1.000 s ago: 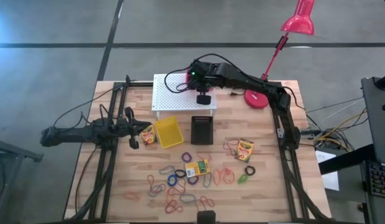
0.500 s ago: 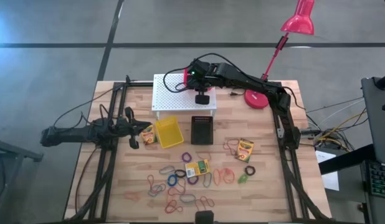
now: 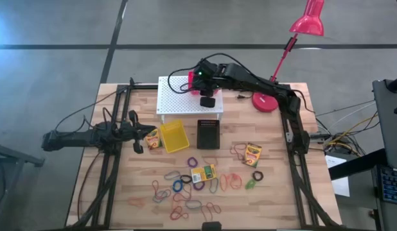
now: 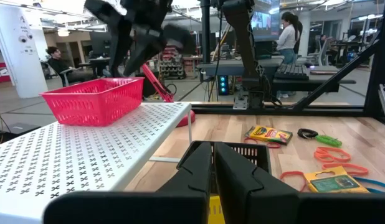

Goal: Pick & Place Office Desk Supplies
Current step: Put the black bin on the shelf, then put the yellow bin on the shelf

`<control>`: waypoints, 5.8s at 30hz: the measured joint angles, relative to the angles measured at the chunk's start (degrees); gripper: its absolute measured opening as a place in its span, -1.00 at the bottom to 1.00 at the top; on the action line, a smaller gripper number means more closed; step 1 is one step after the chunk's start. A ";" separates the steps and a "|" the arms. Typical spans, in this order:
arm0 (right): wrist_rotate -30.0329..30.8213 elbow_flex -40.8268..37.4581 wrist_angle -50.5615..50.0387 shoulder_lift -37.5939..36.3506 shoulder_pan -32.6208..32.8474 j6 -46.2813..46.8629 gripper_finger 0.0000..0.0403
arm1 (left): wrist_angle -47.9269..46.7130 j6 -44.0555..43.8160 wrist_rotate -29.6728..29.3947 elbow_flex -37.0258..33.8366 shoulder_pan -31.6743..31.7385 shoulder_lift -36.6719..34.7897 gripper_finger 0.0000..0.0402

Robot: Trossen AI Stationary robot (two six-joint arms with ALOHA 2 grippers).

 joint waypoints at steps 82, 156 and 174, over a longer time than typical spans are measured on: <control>9.55 -12.62 -4.18 -13.71 21.11 8.27 -0.94 | 0.00 0.00 0.00 0.00 0.00 0.00 -0.88; 13.37 -43.88 9.18 -27.51 9.73 38.83 -0.81 | -0.01 -0.02 0.08 0.01 -0.02 0.74 -0.88; 23.71 -64.31 13.99 -38.90 24.12 58.84 -0.81 | -0.02 -0.02 -0.04 0.02 -0.01 0.76 -0.88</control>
